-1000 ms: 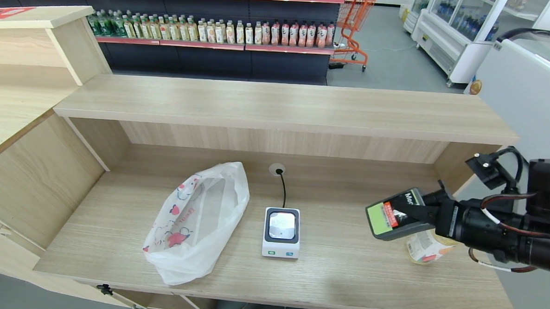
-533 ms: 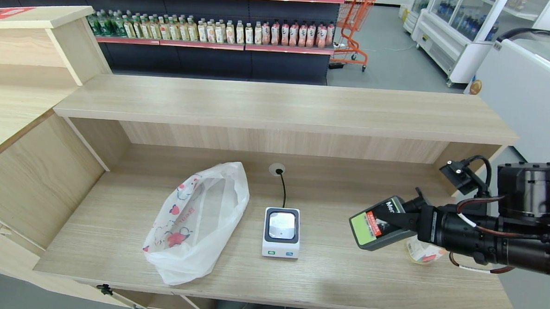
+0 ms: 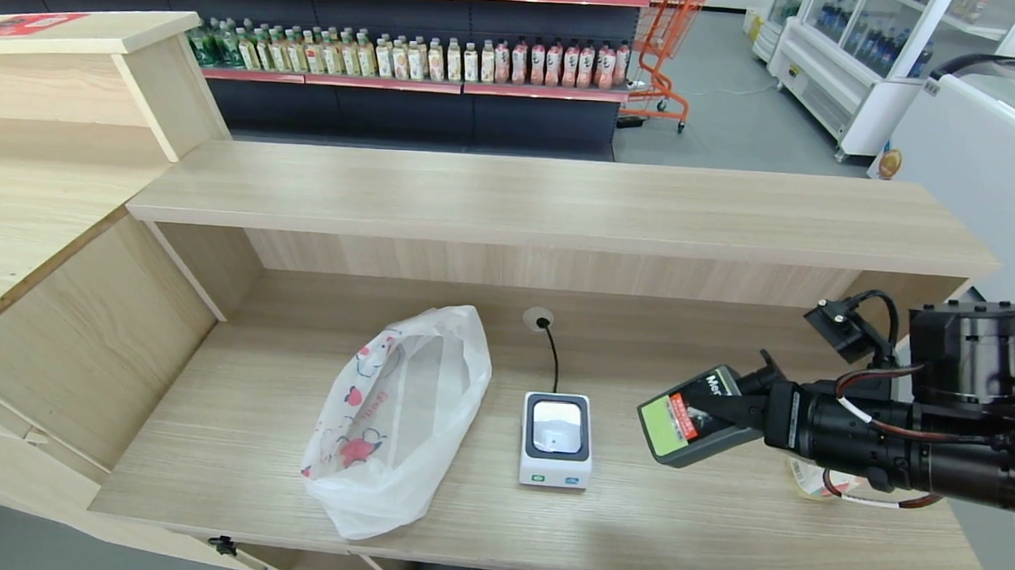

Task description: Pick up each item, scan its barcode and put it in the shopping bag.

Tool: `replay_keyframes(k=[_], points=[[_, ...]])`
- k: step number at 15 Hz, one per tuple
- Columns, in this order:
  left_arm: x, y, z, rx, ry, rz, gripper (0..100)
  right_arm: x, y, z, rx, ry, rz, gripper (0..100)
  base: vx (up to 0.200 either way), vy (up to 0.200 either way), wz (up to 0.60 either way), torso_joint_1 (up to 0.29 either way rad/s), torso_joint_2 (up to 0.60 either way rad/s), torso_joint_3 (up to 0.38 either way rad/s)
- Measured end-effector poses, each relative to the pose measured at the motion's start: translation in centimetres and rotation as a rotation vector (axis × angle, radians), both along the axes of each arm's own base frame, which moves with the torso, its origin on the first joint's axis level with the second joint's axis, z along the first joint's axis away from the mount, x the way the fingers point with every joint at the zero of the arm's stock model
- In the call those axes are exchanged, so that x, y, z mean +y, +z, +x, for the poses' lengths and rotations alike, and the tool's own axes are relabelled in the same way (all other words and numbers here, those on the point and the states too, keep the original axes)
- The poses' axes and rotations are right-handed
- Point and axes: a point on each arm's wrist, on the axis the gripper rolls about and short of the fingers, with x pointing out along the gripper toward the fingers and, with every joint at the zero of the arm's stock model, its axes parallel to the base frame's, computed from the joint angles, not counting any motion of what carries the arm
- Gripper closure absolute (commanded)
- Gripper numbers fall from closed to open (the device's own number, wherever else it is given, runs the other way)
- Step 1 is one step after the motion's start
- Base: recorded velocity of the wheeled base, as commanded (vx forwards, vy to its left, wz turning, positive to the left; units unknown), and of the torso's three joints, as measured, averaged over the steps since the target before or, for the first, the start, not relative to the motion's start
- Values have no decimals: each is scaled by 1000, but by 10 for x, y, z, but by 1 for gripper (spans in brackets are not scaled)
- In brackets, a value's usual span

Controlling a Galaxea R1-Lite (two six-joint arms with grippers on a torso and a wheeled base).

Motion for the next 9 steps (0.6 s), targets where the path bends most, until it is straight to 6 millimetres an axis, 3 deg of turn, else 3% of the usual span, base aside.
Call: replay_keyframes(k=[3, 9], points=[[0, 0, 0, 0, 0, 4, 0, -1, -12, 4, 39, 3, -49, 100, 0, 200, 0, -2, 2, 5], [0, 0, 0, 1, 0, 10, 0, 13, -20, 38, 37, 31, -79, 100, 0, 0, 0, 0, 0, 0]])
